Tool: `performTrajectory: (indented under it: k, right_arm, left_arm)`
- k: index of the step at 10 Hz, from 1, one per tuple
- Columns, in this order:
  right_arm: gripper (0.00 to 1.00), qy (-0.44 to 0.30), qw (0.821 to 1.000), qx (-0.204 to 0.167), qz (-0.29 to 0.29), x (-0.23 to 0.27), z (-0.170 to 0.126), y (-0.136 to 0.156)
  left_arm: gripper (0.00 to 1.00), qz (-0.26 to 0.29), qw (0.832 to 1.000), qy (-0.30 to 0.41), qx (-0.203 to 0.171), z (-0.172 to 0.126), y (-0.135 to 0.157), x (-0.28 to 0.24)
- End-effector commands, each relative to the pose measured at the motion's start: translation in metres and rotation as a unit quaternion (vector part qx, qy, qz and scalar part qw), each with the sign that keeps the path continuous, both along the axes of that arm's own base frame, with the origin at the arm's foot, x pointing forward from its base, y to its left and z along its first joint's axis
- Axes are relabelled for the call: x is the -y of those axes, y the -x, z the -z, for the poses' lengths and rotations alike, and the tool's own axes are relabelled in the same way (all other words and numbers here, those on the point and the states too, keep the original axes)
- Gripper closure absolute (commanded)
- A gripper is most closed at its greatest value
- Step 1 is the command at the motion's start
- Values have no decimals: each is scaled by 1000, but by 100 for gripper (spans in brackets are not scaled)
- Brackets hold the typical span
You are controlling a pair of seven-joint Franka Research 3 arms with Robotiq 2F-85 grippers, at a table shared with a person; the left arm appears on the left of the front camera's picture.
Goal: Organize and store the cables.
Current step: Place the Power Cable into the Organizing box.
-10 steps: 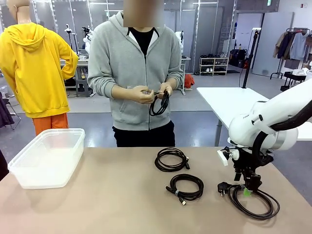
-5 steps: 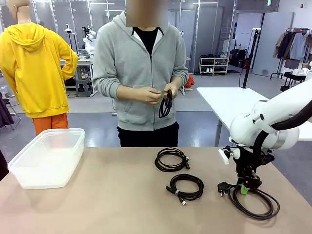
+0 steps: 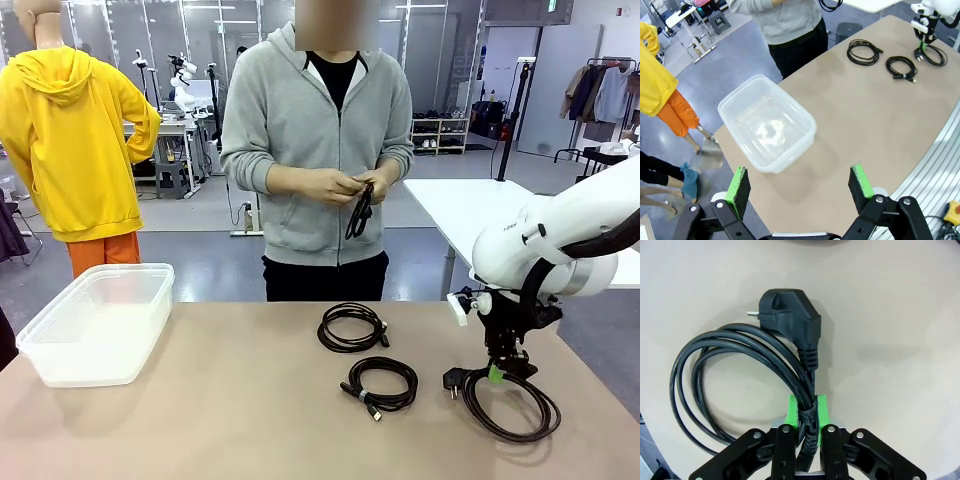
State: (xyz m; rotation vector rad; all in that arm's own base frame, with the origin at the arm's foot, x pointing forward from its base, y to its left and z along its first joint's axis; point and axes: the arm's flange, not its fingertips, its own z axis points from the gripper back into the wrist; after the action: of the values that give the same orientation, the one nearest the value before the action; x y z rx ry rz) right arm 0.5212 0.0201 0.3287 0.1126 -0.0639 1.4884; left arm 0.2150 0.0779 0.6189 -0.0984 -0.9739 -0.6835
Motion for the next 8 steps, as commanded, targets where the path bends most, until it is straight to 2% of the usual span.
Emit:
performTrajectory:
  k: [1,3,4,5,6,8]
  right_arm:
    - [100,12,1000,16,23,-4,-46,7]
    - [100,27,999,19,36,-19,-94,9]
    - [100,24,999,8,33,-34,-107,6]
    - [100,39,999,6,35,-53,-118,5]
    - [100,26,999,-3,33,-70,-124,2]
    - [100,-17,1000,10,19,-125,-134,-7]
  left_arm:
    - [0,-4,1000,-3,1,0,1,-1]
    - [0,-4,1000,-3,1,0,1,-1]
    - [0,-4,1000,-3,1,0,1,-1]
    - [0,-4,1000,-3,1,0,1,-1]
    - [0,-4,1000,-3,1,0,1,-1]
    - [0,-4,1000,-3,1,0,1,-1]
